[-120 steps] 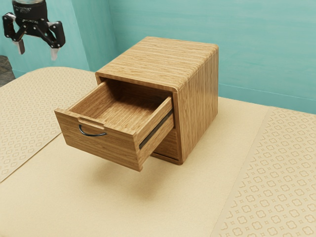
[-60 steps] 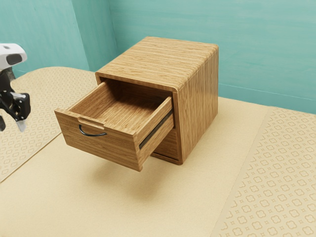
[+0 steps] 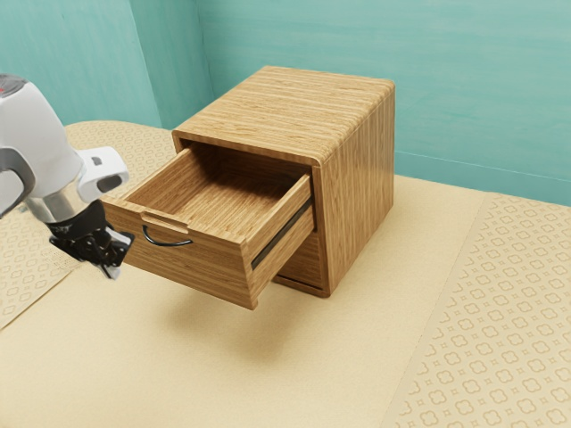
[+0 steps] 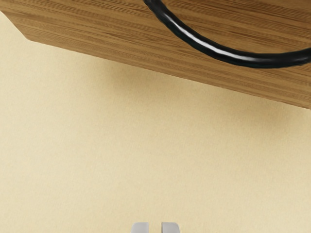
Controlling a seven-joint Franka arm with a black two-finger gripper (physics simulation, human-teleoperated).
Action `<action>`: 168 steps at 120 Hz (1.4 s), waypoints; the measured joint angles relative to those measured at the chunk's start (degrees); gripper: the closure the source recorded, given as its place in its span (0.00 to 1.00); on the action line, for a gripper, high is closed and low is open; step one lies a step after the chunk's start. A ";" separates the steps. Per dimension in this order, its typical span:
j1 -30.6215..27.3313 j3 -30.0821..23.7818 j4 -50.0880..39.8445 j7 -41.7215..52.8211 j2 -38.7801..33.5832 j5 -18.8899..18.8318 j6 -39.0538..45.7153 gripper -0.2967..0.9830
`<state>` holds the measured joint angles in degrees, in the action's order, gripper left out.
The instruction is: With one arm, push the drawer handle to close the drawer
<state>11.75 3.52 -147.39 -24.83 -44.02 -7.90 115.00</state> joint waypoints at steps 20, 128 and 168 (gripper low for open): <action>-0.05 -0.01 0.15 0.36 2.08 0.13 4.07 0.84; 0.20 -0.05 7.34 5.57 16.08 -1.50 12.28 0.85; 0.20 0.25 17.41 8.52 25.61 -1.26 12.54 0.85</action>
<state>11.95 3.78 -129.98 -16.30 -18.41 -9.16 127.54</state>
